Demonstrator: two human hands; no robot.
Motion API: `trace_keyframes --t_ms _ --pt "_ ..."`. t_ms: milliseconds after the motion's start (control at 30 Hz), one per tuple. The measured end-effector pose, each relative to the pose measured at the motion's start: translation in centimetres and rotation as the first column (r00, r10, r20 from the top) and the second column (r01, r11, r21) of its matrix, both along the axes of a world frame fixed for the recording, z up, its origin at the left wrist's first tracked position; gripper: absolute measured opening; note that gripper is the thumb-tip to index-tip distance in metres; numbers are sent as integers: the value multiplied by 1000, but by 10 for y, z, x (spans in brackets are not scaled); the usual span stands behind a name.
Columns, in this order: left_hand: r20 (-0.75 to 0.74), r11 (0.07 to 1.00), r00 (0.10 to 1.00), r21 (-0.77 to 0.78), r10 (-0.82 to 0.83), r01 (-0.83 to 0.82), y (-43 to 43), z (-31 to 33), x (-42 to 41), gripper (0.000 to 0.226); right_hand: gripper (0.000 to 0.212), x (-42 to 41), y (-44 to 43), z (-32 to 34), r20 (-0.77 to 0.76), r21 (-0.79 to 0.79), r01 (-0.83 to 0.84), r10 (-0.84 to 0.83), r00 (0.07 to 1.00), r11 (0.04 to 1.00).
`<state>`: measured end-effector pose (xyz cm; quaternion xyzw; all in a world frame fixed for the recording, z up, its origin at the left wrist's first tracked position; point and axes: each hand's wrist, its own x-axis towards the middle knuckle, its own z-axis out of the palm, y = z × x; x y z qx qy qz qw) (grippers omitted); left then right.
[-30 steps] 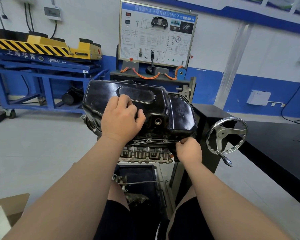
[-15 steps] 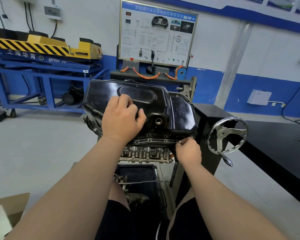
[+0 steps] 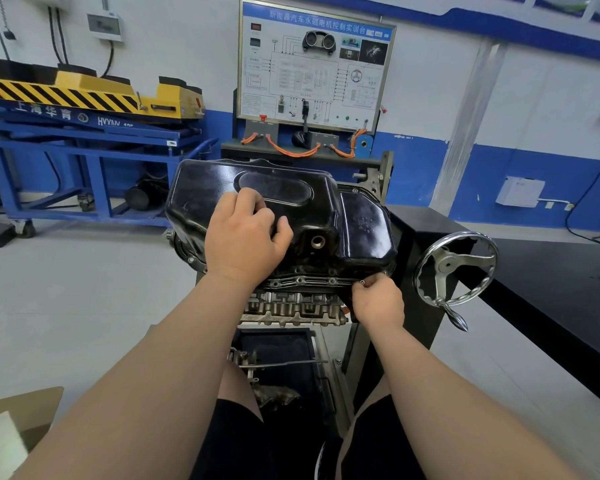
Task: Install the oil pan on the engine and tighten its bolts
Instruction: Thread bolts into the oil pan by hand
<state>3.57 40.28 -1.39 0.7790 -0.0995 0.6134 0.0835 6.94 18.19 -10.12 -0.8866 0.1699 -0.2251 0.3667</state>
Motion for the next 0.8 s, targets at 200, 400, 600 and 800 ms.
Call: trace_keyframes --t_ms 200,400,600,800 --pt "-214 967 970 -247 -117 62 -4 10 -10 32 39 0 1 0 -50 -59 -26 23 998 998" --pt "-282 929 926 -338 -252 150 -1 13 -16 11 11 -3 2 -1 -36 -31 -13 12 999 999" --pt "-321 961 927 -249 -197 118 1 12 -18 10 30 -1 1 1 -79 -100 -19 11 997 995" --pt "-312 984 943 -162 -118 70 2 9 -18 11 27 -1 -3 7 -104 -181 -5 -14 994 984"
